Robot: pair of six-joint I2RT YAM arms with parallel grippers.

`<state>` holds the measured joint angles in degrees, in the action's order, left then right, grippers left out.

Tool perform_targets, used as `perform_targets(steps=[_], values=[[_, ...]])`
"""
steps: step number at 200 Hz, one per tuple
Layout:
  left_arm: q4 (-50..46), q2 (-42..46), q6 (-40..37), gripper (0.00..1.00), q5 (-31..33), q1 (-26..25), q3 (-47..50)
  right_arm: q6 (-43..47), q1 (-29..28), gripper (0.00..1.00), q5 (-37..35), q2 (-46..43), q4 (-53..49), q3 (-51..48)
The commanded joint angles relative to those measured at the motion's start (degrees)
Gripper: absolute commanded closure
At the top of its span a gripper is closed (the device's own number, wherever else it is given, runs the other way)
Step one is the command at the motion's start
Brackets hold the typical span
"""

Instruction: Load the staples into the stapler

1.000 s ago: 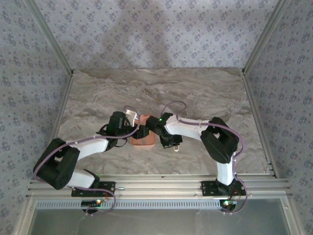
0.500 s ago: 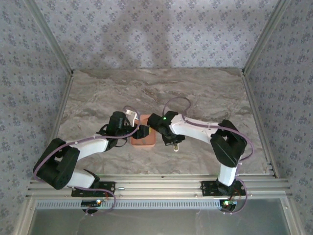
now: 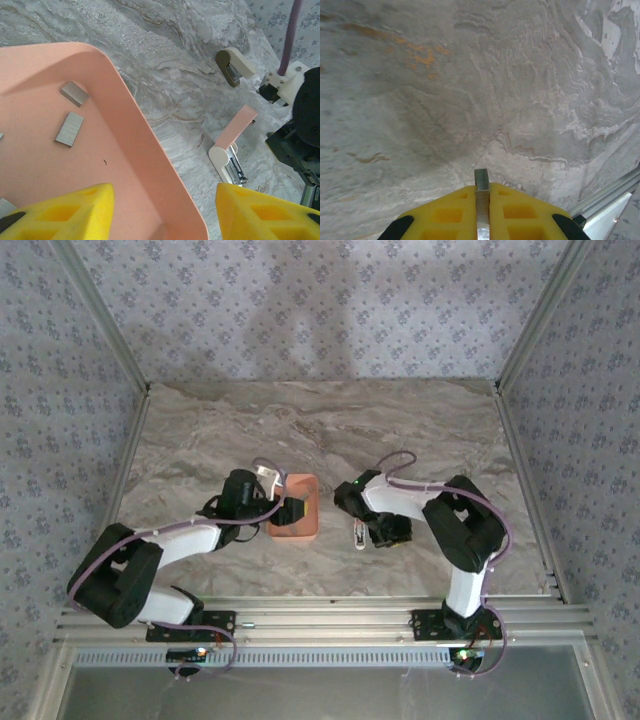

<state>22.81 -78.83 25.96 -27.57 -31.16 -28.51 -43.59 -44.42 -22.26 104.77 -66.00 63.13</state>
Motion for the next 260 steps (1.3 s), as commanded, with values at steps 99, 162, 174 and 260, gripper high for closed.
perform_targets(steps=[99, 162, 174, 260], values=[[0.26, 1.60, -1.35, 0.43, 0.14, 0.14, 0.39, 0.14, -1.93, 0.87, 3.33, 2.89, 5.92, -2.53], [0.27, 0.97, -1.51, 0.43, 0.15, 0.13, 0.30, 1.73, -3.68, 0.83, 5.47, 1.59, 8.25, -1.99], [0.31, 0.87, -1.52, 0.43, 0.15, 0.18, 0.30, 1.82, -4.00, 0.82, 5.56, 0.61, 8.51, -1.81], [0.73, 0.39, -1.35, 0.43, -0.16, 0.13, 0.35, 1.89, -4.63, 0.75, 7.90, -7.05, 11.50, -3.32]])
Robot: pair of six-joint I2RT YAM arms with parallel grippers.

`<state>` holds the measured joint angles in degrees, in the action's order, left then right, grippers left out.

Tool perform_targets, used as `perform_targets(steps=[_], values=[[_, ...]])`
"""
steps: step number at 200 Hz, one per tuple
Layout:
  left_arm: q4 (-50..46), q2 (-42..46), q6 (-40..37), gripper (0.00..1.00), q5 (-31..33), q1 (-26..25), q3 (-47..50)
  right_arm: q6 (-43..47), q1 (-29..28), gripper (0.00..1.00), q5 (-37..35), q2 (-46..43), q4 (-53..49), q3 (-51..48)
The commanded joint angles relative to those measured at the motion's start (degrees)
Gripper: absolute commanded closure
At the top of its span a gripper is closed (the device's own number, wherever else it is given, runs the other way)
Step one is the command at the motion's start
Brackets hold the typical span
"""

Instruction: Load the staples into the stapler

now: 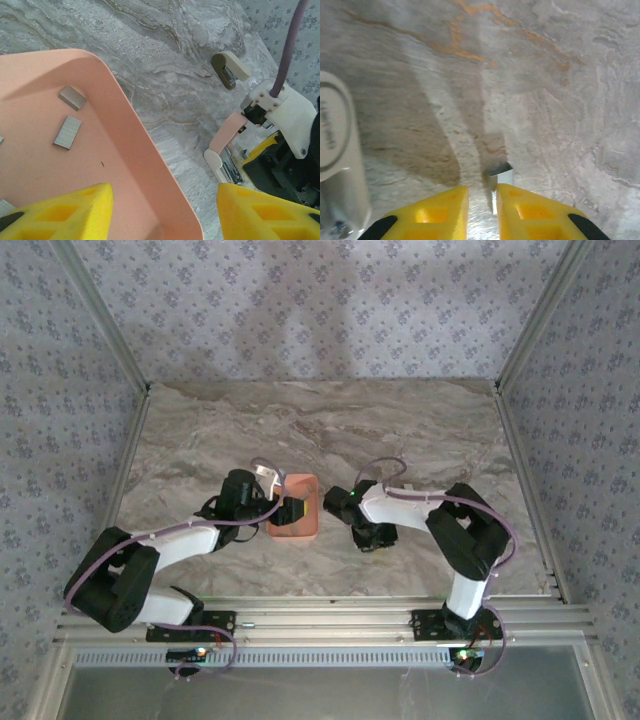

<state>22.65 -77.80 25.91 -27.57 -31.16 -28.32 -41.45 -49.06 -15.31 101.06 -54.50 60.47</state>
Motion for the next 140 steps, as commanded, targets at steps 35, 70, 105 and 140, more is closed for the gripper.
perform_targets(steps=[35, 70, 105, 140], values=[[0.85, -0.69, -1.21, 0.43, -0.21, 0.13, -0.07, -0.15, 2.86, 0.67, 3.11, -8.80, 0.44, -1.60], [1.12, -0.68, -1.13, 0.43, -0.37, 0.13, -0.16, 1.61, 9.39, 0.67, 11.77, -11.15, 3.75, -5.12], [1.26, -0.77, -0.86, 0.43, -0.38, 0.13, -0.06, 2.94, 13.75, 0.65, 17.52, -10.78, 7.51, -7.87], [1.44, -0.76, -0.69, 0.43, -0.29, 0.21, -0.12, 4.95, 15.69, 0.66, 18.27, -9.19, 7.95, -7.74]])
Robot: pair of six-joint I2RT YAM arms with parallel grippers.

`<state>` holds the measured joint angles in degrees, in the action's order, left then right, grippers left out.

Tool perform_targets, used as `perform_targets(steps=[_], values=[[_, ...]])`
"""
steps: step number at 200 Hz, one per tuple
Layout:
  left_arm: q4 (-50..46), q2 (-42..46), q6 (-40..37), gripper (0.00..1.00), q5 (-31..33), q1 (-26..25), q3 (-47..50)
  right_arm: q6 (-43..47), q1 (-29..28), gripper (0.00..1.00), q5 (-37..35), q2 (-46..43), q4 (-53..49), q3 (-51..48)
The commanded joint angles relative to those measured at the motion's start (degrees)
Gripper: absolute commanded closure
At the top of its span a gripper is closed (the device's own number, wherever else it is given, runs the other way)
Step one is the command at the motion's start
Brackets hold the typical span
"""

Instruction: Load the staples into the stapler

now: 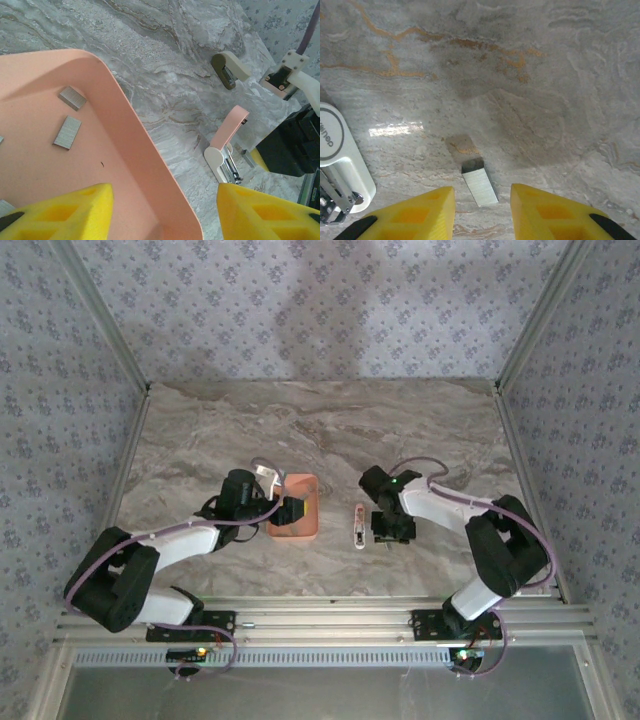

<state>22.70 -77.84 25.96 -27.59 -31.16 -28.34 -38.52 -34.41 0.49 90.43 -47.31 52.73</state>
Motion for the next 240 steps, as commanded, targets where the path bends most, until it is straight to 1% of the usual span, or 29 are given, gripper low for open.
perform_targets(steps=[1, 38, 42, 58, 106, 120, 143, 168, 198, 220, 240], values=[[1.39, -0.72, -0.73, 0.43, -0.27, 0.17, -0.08, 1.99, 1.03, 0.66, 2.44, 1.47, 0.79, 0.00], [1.56, -0.90, -0.64, 0.43, -0.23, 0.16, -0.23, 1.96, 1.57, 0.69, 2.34, 3.44, 0.43, 0.79], [1.58, -0.88, -0.64, 0.43, -0.20, 0.20, -0.23, 3.75, 1.60, 0.69, 2.20, 3.64, 0.18, 0.92], [1.57, -0.98, -0.64, 0.43, -0.20, 0.13, -0.09, 4.17, 1.51, 0.70, 1.34, 4.45, -0.16, 1.23], [1.64, -1.08, -0.64, 0.43, -0.18, 0.17, -0.05, 4.01, 1.43, 0.83, 0.57, 5.45, 1.18, 0.67], [1.49, -0.98, -0.70, 0.43, -0.09, 0.15, -0.05, 3.64, 1.44, 0.85, 0.37, 5.05, 1.95, 0.29], [1.69, -0.95, -0.65, 0.43, 0.17, 0.14, 0.36, 2.26, 1.05, 0.87, -2.38, 2.60, 2.99, -0.49], [3.56, -1.13, 0.00, 0.43, 0.91, 0.15, 1.33, -1.58, -1.09, 0.87, -5.93, -3.99, 5.90, -2.27], [6.68, -1.64, 1.22, 0.43, 2.01, 0.14, 2.75, -5.87, -6.21, 0.88, -12.20, -11.86, 11.29, -4.70], [8.28, -1.86, 1.34, 0.43, 2.46, 0.13, 3.62, -7.29, -9.61, 0.88, -14.25, -13.92, 16.10, -6.39], [8.78, -2.21, 0.31, 0.43, 1.00, 0.14, 3.65, -8.21, -11.47, 0.88, -14.47, -12.75, 17.86, -6.70]])
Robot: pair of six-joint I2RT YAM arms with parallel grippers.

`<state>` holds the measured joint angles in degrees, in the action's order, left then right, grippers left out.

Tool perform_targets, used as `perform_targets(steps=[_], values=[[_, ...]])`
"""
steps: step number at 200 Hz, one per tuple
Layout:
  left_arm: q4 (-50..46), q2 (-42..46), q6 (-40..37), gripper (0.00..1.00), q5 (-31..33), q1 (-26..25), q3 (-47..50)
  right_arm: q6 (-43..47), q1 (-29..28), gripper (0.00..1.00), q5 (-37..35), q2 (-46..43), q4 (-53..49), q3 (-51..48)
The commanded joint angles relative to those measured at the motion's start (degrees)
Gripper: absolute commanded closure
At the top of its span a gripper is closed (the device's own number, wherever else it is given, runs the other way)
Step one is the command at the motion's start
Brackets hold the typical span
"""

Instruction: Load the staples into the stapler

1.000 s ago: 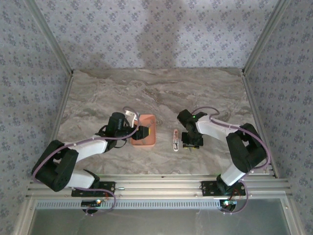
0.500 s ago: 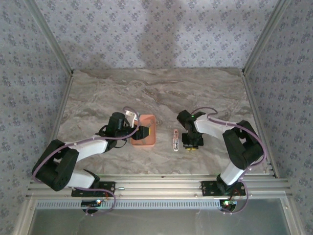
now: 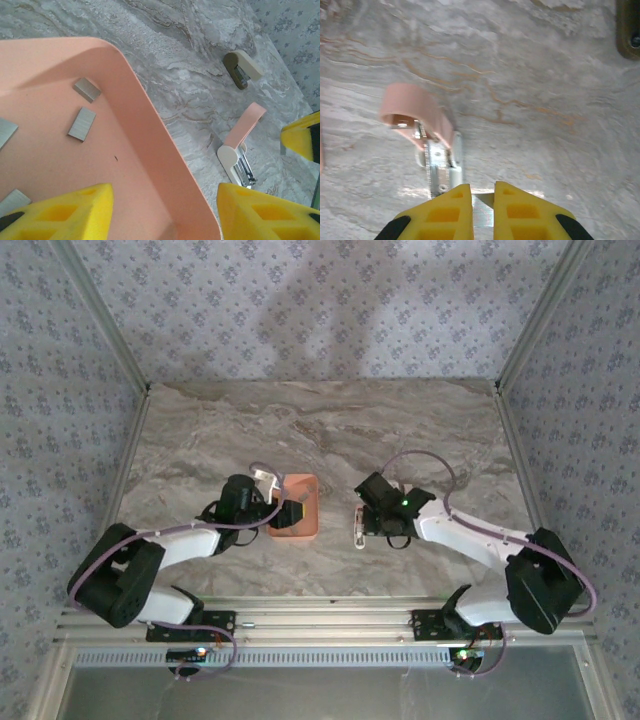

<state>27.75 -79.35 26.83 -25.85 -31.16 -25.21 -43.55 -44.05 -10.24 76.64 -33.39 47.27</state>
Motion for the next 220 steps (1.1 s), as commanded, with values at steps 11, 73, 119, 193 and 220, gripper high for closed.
perform_targets(steps=[11, 73, 119, 193, 220], values=[[3.94, -0.88, -1.20, 0.43, -2.19, 0.13, 0.43, -3.46, -2.32, 0.88, -3.35, 2.30, 4.17, -0.78], [2.62, 0.02, -3.09, 0.43, -2.63, 0.05, 0.52, -4.12, -5.68, 0.88, -2.24, 6.16, 4.27, 1.10], [2.49, 0.34, -3.19, 0.43, -2.54, 0.09, 0.53, -5.41, -6.15, 0.87, -2.35, 6.44, 5.29, 0.60], [2.28, 0.59, -3.27, 0.43, -2.72, 0.09, 0.16, -5.48, -6.15, 0.88, -1.19, 8.76, 6.72, 0.63], [2.22, 0.45, -3.27, 0.43, -2.72, 0.04, 0.07, -5.38, -6.18, 0.88, -1.14, 8.92, 6.47, 0.39]])
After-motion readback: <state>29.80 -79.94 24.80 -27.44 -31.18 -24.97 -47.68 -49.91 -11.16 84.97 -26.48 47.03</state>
